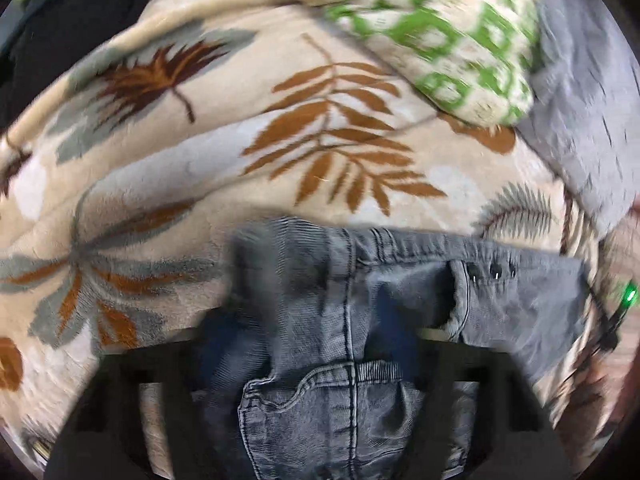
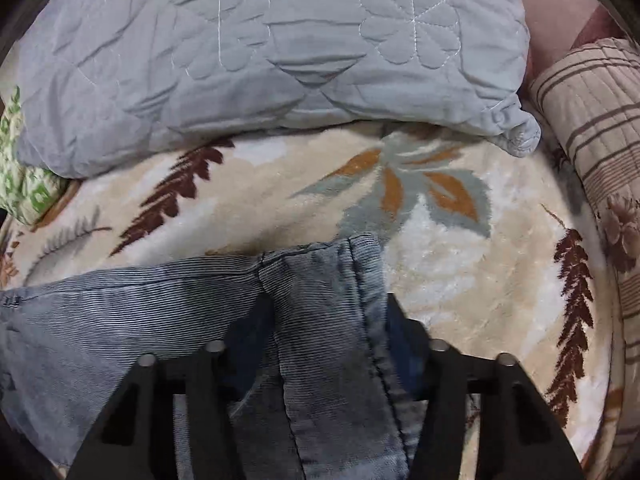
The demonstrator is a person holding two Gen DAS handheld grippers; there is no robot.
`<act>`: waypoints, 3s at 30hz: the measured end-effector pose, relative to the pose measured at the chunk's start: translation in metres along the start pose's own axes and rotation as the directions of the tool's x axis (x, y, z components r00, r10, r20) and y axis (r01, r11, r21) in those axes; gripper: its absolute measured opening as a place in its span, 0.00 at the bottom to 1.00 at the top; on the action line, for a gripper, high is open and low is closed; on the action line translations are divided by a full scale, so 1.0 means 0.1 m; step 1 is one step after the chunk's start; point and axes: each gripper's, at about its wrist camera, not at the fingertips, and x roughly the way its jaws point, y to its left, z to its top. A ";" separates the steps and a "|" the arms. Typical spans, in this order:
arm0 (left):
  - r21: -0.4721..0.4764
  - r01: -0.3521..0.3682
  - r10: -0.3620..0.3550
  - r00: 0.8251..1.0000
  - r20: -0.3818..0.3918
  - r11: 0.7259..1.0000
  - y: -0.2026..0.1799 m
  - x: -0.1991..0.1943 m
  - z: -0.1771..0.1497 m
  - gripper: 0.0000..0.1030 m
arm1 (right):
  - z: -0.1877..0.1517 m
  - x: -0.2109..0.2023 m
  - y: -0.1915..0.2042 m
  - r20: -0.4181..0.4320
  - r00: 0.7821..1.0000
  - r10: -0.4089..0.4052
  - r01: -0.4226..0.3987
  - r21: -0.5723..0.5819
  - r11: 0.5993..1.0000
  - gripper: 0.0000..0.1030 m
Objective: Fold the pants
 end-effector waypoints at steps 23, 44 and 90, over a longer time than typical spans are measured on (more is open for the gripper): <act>0.008 -0.061 0.051 0.890 0.454 0.998 -0.01 -1.71 -1.44 0.11 | -0.91 -1.96 -0.25 0.245 0.969 0.028 -0.053 0.096 0.994 0.15; -0.050 -0.043 0.052 0.978 0.203 0.998 0.43 -1.16 -3.11 0.11 | -3.02 -2.69 -0.41 0.094 0.995 0.013 -0.034 0.225 0.974 0.19; -0.174 0.294 -0.263 0.948 0.182 0.940 0.22 -1.36 -3.20 0.10 | -3.02 -2.65 1.28 0.178 0.763 0.621 -0.644 0.279 0.712 0.03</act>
